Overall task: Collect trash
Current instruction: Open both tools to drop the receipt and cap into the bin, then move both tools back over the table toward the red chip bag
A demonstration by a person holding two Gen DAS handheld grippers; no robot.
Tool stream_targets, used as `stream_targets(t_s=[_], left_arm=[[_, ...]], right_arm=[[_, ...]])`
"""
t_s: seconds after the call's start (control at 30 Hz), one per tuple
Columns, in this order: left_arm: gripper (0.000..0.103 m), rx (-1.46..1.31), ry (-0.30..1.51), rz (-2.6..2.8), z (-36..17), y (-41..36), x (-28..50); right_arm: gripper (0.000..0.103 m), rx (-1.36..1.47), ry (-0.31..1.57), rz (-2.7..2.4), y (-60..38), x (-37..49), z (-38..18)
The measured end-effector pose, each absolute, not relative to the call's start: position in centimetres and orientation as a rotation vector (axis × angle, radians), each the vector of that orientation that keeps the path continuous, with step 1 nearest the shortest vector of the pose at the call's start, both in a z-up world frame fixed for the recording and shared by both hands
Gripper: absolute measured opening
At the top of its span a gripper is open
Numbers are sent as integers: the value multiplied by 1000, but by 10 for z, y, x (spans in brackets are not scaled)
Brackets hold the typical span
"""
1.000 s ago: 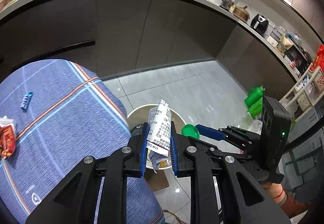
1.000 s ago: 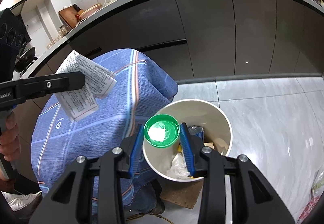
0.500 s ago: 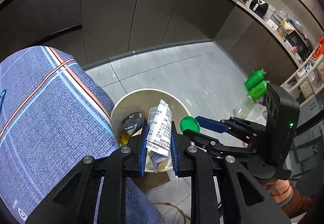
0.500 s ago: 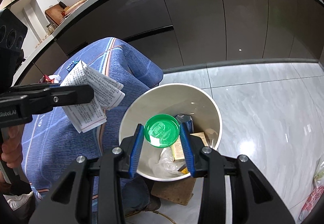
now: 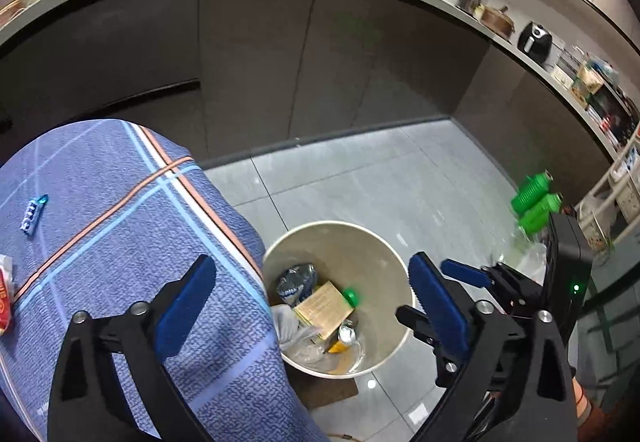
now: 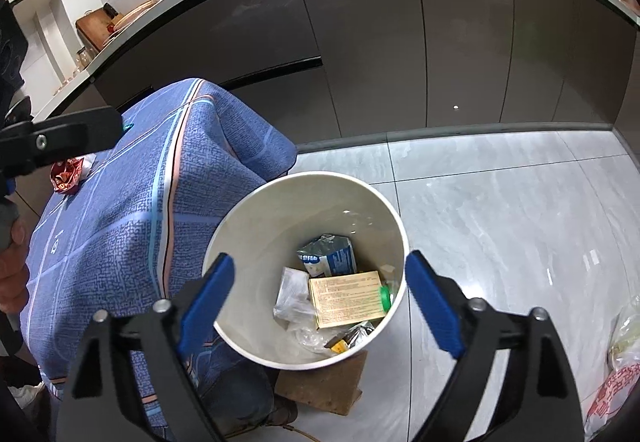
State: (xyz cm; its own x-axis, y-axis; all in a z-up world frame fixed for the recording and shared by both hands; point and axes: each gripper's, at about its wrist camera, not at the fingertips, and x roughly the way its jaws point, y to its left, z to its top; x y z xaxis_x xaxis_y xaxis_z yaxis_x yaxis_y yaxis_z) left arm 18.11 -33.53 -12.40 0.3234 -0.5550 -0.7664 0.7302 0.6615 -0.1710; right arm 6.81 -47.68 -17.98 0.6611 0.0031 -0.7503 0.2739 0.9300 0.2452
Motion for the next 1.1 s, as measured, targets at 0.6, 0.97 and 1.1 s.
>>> stream_targets(t_s=[0.6, 0.97, 1.1], left_arm=[[94, 211, 870, -828, -102, -311, 169], [94, 143, 877, -735, -92, -272, 173], [94, 133, 855, -715, -85, -254, 173]], right_arm=[[99, 363, 809, -104, -458, 68, -155], [99, 329, 809, -53, -431, 72, -139], [99, 313, 801, -48, -424, 74, -130]])
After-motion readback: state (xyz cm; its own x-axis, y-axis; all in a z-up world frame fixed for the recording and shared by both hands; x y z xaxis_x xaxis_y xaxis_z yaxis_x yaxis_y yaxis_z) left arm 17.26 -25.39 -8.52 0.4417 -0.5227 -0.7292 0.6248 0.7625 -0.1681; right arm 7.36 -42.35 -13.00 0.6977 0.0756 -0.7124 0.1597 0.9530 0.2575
